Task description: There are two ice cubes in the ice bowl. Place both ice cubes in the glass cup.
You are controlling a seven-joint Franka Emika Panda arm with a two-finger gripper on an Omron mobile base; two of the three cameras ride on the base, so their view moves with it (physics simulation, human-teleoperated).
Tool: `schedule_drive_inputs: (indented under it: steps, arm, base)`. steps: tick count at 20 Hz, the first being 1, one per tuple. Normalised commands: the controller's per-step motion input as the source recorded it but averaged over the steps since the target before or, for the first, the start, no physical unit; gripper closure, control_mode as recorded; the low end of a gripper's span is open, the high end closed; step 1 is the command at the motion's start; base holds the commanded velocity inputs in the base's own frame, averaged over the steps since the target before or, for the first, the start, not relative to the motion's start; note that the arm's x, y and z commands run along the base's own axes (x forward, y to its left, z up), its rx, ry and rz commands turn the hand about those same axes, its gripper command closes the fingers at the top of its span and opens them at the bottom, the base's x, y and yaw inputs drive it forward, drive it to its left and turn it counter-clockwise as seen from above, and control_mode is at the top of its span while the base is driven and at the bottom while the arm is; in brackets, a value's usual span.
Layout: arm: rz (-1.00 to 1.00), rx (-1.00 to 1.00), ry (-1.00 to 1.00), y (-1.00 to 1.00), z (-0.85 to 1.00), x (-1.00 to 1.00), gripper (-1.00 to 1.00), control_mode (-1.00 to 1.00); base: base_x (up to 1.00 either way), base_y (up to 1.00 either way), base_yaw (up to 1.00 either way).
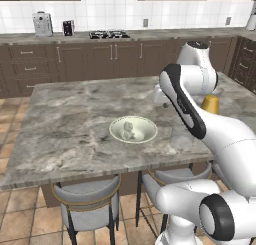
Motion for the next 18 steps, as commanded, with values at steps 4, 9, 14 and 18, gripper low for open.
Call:
schedule_drive_inputs:
  steps: [4, 9, 14, 18]
  arm:
    - [-0.01, 0.00, 0.05, -0.01, -0.06, 0.03, -1.00, -1.00]
    - [-0.01, 0.06, 0.00, 0.25, -0.27, 0.06, -1.00, -1.00]
    - [-0.01, 0.09, 0.00, 0.66, -0.46, 0.28, -1.00, -1.00]
    - [0.00, 0.04, 0.00, 0.50, -0.57, 0.38, -1.00, -1.00]
  base:
    - [0.00, 0.00, 0.00]
    - [0.00, 0.00, 0.00]
    - [0.00, 0.00, 0.00]
    - [0.00, 0.00, 0.00]
